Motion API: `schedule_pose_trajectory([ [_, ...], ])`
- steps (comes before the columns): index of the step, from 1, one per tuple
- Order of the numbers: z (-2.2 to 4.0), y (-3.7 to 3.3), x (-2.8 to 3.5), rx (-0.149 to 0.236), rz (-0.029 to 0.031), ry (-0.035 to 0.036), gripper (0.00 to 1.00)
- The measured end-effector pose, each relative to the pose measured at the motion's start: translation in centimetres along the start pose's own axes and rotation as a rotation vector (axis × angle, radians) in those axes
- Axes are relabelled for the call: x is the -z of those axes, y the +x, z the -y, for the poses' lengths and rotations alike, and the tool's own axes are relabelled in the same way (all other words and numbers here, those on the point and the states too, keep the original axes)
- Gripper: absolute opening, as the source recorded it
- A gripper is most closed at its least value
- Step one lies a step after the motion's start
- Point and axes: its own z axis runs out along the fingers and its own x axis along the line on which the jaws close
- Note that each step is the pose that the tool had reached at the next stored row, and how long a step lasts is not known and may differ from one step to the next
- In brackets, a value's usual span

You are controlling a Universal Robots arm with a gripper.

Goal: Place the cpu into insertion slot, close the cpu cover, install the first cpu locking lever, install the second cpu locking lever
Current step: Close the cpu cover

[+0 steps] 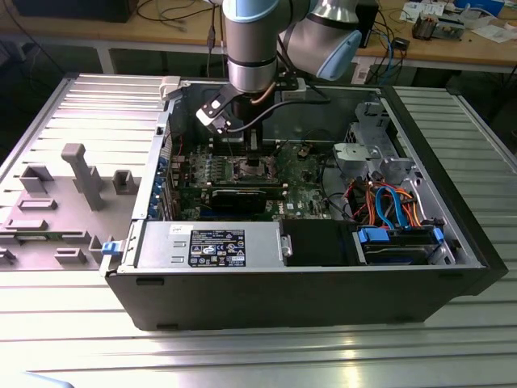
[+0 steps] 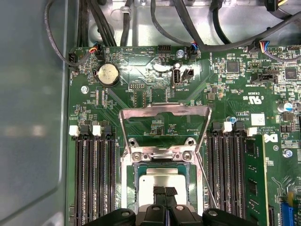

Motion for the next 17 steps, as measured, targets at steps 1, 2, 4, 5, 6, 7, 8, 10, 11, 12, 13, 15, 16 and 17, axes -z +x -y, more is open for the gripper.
schedule_pose_trajectory([
  [1, -0.01, 0.0, 0.03, 0.0, -0.0001, 0.0008, 0.11],
  [2, -0.02, 0.0, 0.03, 0.0, -0.0001, 0.0046, 0.11],
  [4, -0.03, -0.01, 0.04, 0.0, 0.0006, 0.0162, 0.11],
  [5, -0.03, -0.01, 0.05, 0.001, 0.0008, 0.0182, 0.11],
  [6, -0.03, -0.01, 0.05, 0.0, 0.0007, 0.0183, 0.11],
  [7, -0.03, -0.01, 0.04, 0.0, 0.0006, 0.0182, 0.11],
  [8, -0.03, 0.0, 0.03, 0.0, 0.0005, 0.0182, 0.11],
  [10, -0.04, 0.0, 0.03, 0.021, -0.0008, 0.0177, 0.11],
  [11, -0.04, 0.0, 0.03, 0.04, -0.0019, 0.0172, 0.11],
  [12, -0.04, 0.0, 0.03, 0.052, -0.0026, 0.017, 0.11],
  [13, -0.04, 0.0, 0.03, 0.065, -0.0033, 0.0167, 0.11],
  [15, -0.07, 0.0, 0.03, 0.072, -0.0038, 0.0165, 0.11],
  [16, -0.08, 0.0, 0.03, 0.072, -0.0037, 0.0165, 0.11],
  [17, -0.08, 0.0, 0.03, 0.072, -0.0038, 0.0165, 0.11],
])
